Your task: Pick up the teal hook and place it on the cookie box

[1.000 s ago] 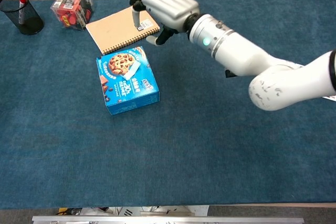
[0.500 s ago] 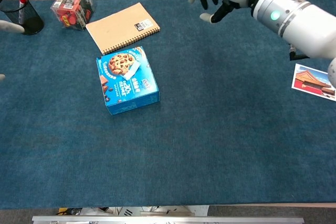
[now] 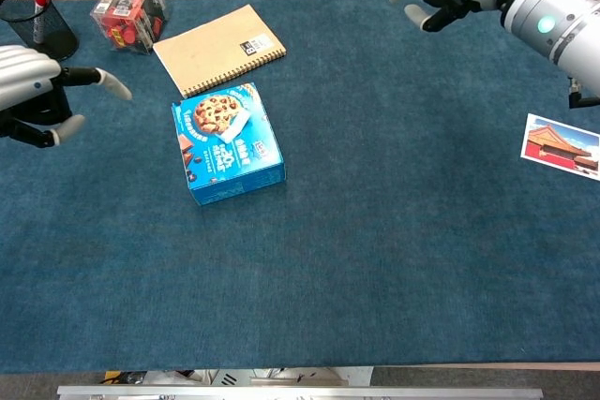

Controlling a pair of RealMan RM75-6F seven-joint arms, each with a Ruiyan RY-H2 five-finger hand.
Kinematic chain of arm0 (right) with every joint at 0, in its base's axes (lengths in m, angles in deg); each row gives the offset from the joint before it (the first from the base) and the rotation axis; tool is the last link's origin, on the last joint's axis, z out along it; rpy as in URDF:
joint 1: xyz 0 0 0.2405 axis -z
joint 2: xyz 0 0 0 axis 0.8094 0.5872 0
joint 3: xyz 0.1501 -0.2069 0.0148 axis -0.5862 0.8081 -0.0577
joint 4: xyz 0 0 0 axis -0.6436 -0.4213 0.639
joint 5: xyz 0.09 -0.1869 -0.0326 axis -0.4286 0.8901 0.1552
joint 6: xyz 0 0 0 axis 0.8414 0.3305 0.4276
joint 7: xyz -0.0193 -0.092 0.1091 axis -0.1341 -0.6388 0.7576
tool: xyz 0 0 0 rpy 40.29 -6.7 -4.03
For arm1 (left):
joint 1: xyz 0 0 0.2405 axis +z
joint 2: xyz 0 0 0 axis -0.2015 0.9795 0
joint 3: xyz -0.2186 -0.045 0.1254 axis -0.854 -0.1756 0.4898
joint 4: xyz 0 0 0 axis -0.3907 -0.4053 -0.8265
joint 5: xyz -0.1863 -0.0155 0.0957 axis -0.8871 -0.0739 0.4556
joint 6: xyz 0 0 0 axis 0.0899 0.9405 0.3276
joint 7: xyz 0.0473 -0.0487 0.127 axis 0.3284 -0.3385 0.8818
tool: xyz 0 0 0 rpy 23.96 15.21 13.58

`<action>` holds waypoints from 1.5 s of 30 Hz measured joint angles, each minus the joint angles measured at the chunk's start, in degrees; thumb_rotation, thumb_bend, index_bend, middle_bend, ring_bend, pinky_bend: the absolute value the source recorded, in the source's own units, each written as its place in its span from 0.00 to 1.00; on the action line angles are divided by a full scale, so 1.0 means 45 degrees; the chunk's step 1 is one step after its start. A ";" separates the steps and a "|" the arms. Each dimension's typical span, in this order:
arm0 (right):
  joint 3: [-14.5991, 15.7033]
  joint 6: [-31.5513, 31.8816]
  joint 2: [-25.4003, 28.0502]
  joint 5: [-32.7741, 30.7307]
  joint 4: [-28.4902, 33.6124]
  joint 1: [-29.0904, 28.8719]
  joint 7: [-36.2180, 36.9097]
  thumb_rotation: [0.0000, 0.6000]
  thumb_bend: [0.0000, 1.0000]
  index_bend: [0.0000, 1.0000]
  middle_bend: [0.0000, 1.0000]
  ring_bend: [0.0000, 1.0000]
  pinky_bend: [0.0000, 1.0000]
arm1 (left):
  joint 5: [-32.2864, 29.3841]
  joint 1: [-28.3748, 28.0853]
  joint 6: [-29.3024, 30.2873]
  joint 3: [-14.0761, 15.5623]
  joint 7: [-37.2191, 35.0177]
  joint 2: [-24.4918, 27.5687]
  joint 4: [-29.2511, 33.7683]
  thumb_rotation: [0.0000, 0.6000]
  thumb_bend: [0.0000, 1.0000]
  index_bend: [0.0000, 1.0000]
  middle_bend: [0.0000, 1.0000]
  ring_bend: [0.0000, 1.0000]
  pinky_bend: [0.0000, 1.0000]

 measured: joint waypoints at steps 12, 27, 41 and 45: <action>0.0274 -0.0169 0.0169 -0.0202 -0.0189 0.0277 0.0227 1.00 0.51 0.45 1.00 1.00 1.00 | -0.0999 -0.1708 -0.2087 -0.0488 0.1757 -0.0763 0.0662 1.00 0.77 0.12 1.00 1.00 1.00; 0.0520 -0.0108 0.0412 -0.0063 -0.0320 0.0705 0.0665 1.00 0.51 0.45 1.00 1.00 1.00 | -0.3547 -0.2832 -0.3836 -0.0661 0.4509 -0.2220 0.0755 1.00 0.77 0.16 1.00 1.00 1.00; 0.0545 -0.0062 0.0433 0.0163 -0.0521 0.0906 0.1017 1.00 0.51 0.45 1.00 1.00 1.00 | -0.5198 -0.3185 -0.4049 -0.0334 0.5859 -0.2710 0.0643 1.00 0.77 0.17 1.00 1.00 1.00; 0.0521 -0.0051 0.0428 0.0233 -0.0582 0.0937 0.1120 1.00 0.51 0.45 1.00 1.00 1.00 | -0.5328 -0.3176 -0.3924 -0.0181 0.5960 -0.2741 0.0680 1.00 0.77 0.17 1.00 1.00 1.00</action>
